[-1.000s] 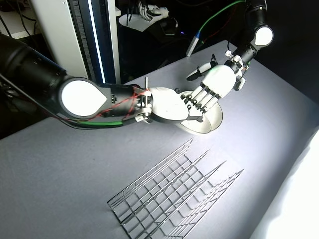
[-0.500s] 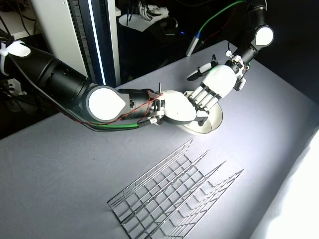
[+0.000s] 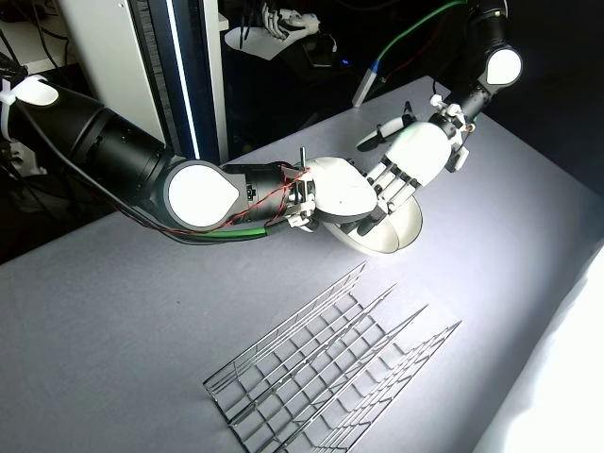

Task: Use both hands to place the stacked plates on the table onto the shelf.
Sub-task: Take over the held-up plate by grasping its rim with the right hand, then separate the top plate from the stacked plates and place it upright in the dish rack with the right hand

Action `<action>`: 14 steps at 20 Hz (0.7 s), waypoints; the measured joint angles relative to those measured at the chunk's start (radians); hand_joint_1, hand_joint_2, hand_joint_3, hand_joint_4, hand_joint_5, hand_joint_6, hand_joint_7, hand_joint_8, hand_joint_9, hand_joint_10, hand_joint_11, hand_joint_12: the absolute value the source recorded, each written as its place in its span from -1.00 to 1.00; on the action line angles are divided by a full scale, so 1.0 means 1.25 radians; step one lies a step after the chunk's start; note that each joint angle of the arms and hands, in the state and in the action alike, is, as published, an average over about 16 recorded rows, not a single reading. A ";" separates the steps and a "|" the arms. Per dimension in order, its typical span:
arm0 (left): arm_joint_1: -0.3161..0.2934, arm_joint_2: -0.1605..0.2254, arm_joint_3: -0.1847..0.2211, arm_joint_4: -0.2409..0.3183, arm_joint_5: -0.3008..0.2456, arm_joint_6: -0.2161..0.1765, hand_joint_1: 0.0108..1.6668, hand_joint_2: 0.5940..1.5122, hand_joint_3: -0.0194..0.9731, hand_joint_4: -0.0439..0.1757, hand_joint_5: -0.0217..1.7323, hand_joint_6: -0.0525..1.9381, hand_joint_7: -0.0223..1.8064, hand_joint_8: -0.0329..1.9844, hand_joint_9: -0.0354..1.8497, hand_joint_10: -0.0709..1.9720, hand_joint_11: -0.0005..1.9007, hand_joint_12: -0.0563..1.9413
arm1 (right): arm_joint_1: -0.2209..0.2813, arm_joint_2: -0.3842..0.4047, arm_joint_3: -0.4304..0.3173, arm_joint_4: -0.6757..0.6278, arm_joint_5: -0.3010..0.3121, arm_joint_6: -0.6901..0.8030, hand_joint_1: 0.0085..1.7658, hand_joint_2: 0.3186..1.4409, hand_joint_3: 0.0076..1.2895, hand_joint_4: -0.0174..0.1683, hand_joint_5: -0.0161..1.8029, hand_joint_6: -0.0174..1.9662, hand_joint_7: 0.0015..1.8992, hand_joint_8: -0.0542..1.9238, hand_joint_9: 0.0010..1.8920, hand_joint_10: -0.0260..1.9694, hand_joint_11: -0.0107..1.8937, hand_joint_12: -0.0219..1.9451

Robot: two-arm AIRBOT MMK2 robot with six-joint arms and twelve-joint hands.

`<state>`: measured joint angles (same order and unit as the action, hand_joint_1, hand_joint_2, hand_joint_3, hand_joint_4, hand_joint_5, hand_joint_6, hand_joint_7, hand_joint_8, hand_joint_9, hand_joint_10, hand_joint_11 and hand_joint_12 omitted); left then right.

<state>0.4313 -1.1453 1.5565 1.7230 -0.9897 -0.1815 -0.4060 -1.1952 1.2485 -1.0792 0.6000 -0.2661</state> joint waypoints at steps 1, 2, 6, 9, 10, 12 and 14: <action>-0.009 0.006 0.000 0.000 0.000 -0.002 -1.00 0.22 -0.95 -0.59 -0.97 -0.95 -0.97 -0.97 -0.94 -0.92 -0.98 -0.92 | 0.002 0.001 -0.002 -0.001 0.000 0.000 0.40 0.16 -0.99 -0.90 -0.07 -0.21 -0.04 -0.38 -0.05 0.16 -0.44 0.56; -0.019 0.012 0.001 0.000 0.001 -0.004 -1.00 0.22 -0.95 -0.58 -0.97 -0.95 -0.97 -0.97 -0.94 -0.92 -0.98 -0.92 | 0.005 0.002 -0.004 -0.001 0.000 0.000 0.41 0.15 -0.99 -0.90 -0.06 -0.19 -0.03 -0.35 -0.04 0.21 -0.43 0.56; -0.059 0.048 -0.001 0.006 0.004 -0.006 -1.00 0.21 -0.95 -0.57 -0.96 -0.94 -0.96 -0.96 -0.94 -0.92 -0.98 -0.92 | 0.020 0.006 -0.014 0.000 -0.006 0.001 0.44 0.15 -0.99 -0.86 -0.05 -0.15 -0.01 -0.31 -0.04 0.25 -0.44 0.56; -0.082 0.081 -0.004 0.015 0.007 -0.001 -1.00 0.21 -0.95 -0.57 -0.95 -0.94 -0.96 -0.96 -0.94 -0.92 -0.98 -0.92 | 0.035 0.010 -0.026 0.006 -0.013 0.001 0.46 0.15 -0.99 -0.85 -0.03 -0.09 0.01 -0.26 -0.05 0.26 -0.45 0.56; -0.088 0.092 -0.005 0.018 0.007 0.001 -1.00 0.20 -0.95 -0.56 -0.95 -0.94 -0.96 -0.96 -0.94 -0.92 -0.98 -0.92 | 0.041 0.011 -0.032 0.009 -0.015 0.001 0.47 0.15 -0.99 -0.84 -0.03 -0.07 0.02 -0.24 -0.06 0.27 -0.46 0.56; -0.096 0.115 -0.005 0.025 0.008 0.006 -1.00 0.20 -0.95 -0.56 -0.95 -0.94 -0.96 -0.96 -0.94 -0.92 -0.98 -0.92 | 0.052 0.012 -0.043 0.019 -0.020 0.002 0.48 0.16 -0.99 -0.83 -0.02 -0.03 0.03 -0.21 -0.06 0.27 -0.47 0.57; -0.101 0.136 -0.003 0.035 0.008 0.010 -1.00 0.20 -0.95 -0.56 -0.95 -0.95 -0.96 -0.96 -0.94 -0.92 -0.98 -0.92 | 0.065 0.013 -0.054 0.031 -0.025 0.002 0.49 0.18 -0.99 -0.81 -0.01 0.00 0.05 -0.17 -0.07 0.28 -0.47 0.58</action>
<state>0.3046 -0.9756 1.5522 1.7671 -0.9803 -0.1686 -0.3252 -1.1787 1.1805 -1.0399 0.5693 -0.2637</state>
